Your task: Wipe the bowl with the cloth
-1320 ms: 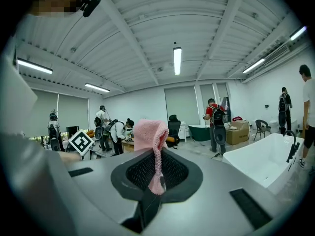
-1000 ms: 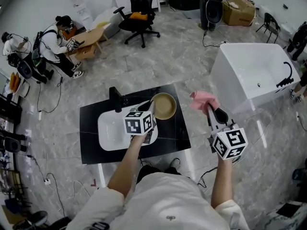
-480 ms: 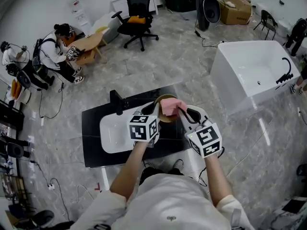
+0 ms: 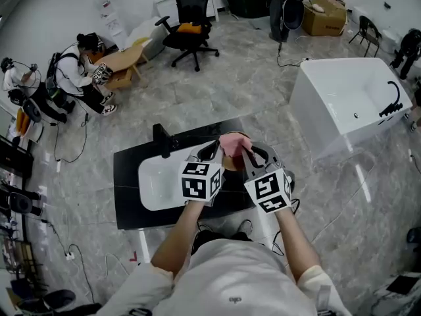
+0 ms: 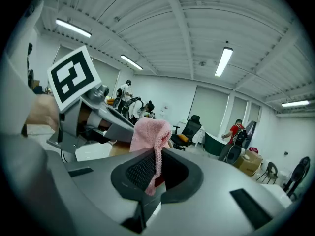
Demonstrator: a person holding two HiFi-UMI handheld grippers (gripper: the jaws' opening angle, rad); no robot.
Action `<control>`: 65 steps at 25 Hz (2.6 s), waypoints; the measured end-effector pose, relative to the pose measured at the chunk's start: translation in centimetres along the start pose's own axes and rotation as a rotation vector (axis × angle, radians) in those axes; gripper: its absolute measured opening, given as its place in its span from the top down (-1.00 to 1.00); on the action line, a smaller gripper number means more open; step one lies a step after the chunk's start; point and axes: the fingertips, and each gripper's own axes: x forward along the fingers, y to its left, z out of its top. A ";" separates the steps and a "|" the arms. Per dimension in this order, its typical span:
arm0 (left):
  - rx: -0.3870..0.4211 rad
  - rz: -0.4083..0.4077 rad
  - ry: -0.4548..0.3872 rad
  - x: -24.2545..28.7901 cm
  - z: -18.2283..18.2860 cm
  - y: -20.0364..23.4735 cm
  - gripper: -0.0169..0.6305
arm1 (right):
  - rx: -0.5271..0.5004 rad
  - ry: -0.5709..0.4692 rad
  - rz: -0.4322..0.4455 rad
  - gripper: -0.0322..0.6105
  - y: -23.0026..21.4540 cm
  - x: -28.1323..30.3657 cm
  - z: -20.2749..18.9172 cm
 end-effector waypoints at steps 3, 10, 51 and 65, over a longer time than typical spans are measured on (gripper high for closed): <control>0.013 -0.011 0.000 -0.1 -0.1 -0.5 0.86 | -0.099 0.026 -0.045 0.85 0.0 0.3 -0.3; 0.039 -0.039 0.002 -0.5 0.1 -1.7 0.86 | -0.279 0.089 -0.100 0.85 0.2 0.6 -0.5; 0.107 -0.114 -0.025 2.2 1.3 -4.8 0.86 | -0.593 0.272 0.190 0.85 4.2 1.8 -4.7; 0.058 -0.078 -0.030 1.4 0.7 -2.9 0.86 | -0.620 0.310 0.189 0.85 4.9 1.4 -5.4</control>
